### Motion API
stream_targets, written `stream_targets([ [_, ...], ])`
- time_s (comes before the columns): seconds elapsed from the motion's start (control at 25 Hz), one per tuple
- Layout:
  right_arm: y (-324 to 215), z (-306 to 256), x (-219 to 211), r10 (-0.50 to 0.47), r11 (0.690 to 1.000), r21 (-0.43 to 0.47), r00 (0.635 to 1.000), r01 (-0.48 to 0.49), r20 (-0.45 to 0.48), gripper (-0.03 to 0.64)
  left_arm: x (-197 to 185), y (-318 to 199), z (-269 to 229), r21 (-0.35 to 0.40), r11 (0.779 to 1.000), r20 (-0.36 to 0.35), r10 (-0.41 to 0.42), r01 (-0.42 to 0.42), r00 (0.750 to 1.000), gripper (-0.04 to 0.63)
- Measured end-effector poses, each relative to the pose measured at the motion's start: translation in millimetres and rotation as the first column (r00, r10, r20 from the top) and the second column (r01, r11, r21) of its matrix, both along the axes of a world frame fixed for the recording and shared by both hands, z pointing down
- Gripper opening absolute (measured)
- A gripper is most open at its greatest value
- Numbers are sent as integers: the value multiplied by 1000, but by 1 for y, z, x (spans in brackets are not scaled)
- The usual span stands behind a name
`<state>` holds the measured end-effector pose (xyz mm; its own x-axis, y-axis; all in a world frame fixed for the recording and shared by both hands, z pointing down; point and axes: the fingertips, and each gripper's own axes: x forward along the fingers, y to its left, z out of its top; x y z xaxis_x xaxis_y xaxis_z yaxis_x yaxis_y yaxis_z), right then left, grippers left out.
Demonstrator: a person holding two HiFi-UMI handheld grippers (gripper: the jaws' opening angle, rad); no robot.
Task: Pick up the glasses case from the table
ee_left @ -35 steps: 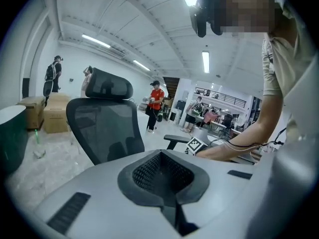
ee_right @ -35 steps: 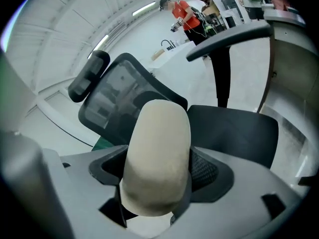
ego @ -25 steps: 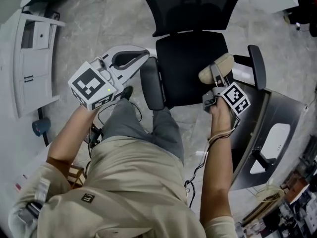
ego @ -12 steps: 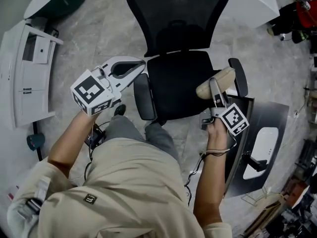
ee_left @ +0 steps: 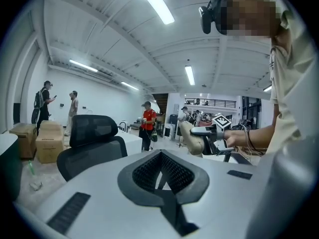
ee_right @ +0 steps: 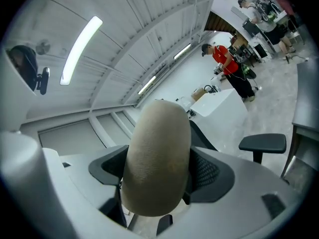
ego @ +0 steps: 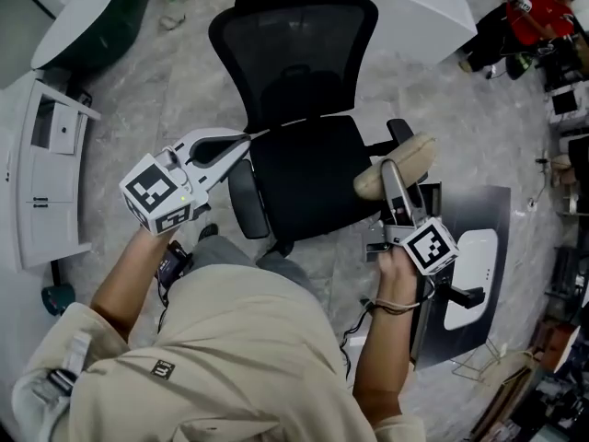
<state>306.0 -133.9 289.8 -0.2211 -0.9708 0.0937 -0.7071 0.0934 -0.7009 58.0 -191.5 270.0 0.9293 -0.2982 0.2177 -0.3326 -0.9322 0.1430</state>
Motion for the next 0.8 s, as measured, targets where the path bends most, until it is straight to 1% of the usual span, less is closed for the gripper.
stream_targets([
  [0.12, 10, -25, 3, 17, 999, 36, 1000, -17, -6, 360, 5, 4, -12, -1, 1000, -24, 6, -6, 1000, 15],
  [0.28, 25, -55, 8, 48, 996, 78, 998, -45, -34, 360, 12, 12, -26, 24, 999, -45, 25, -24, 999, 14],
  [0.52, 41, -100, 14, 112, 985, 149, 980, -87, -165, 360, 16, 11, -40, 35, 999, -58, 29, -27, 998, 14],
  [0.6, 48, -107, 18, 148, 982, 150, 967, -118, -208, 360, 17, 10, -41, 37, 999, -60, 27, -25, 998, 14],
  [0.72, 55, -123, 19, 178, 976, 174, 944, -133, -276, 360, 20, 8, -42, 44, 999, -67, 31, -28, 997, 14],
  [0.8, 60, -129, 22, 210, 971, 177, 927, -161, -310, 360, 22, 8, -44, 44, 999, -70, 33, -30, 997, 14],
])
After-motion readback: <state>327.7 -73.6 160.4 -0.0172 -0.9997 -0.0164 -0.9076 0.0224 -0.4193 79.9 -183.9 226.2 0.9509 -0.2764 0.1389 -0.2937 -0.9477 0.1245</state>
